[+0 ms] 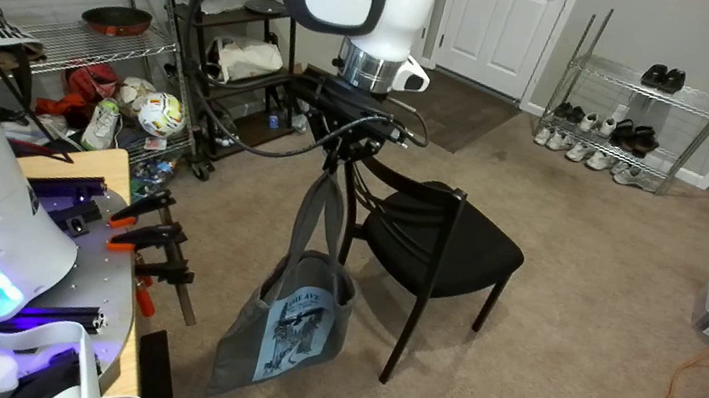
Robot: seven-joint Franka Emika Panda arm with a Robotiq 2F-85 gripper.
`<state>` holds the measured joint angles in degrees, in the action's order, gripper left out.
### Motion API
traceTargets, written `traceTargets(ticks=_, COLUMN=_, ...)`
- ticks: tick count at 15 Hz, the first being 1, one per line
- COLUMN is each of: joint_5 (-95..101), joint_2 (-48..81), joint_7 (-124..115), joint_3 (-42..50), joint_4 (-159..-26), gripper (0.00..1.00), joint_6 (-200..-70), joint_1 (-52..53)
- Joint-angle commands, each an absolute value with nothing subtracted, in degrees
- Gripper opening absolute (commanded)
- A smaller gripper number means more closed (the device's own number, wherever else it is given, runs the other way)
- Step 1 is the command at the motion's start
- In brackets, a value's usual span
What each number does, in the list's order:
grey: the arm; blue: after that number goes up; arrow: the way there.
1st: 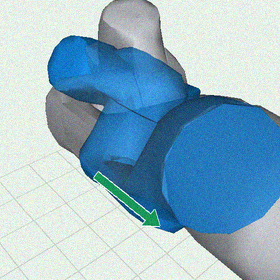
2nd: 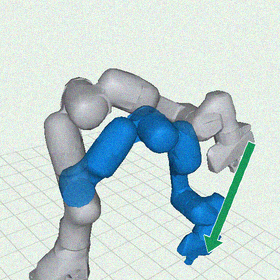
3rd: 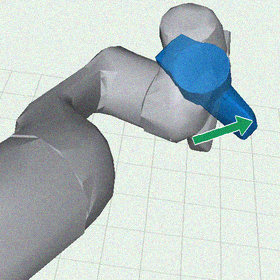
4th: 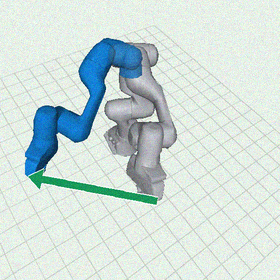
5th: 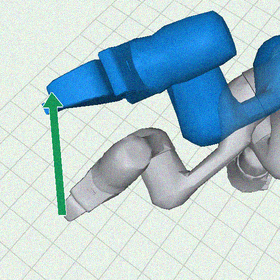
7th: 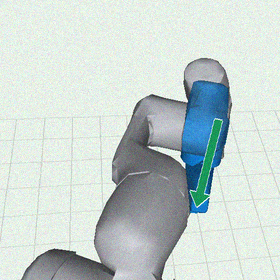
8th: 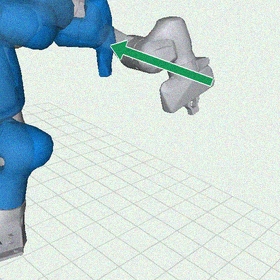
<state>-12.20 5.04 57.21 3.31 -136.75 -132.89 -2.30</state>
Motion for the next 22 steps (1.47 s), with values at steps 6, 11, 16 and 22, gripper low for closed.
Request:
traceTargets(ticks=6, joint_5=-8.4, joint_2=4.1, joint_7=58.4, joint_3=5.0, joint_4=-138.3, gripper=0.02, joint_6=-133.0, joint_1=-5.9)
traceTargets(ticks=11, joint_5=-4.3, joint_2=3.8, joint_7=58.9, joint_3=7.6, joint_4=-138.2, gripper=0.02, joint_6=-133.2, joint_1=-8.9)
traceTargets(ticks=16, joint_5=-2.3, joint_2=5.6, joint_7=63.8, joint_3=9.9, joint_4=-134.9, gripper=0.02, joint_6=-131.4, joint_1=-11.9)
traceTargets(ticks=22, joint_5=-2.7, joint_2=9.5, joint_7=67.8, joint_3=12.4, joint_4=-126.9, gripper=0.02, joint_6=-127.2, joint_1=-15.5)
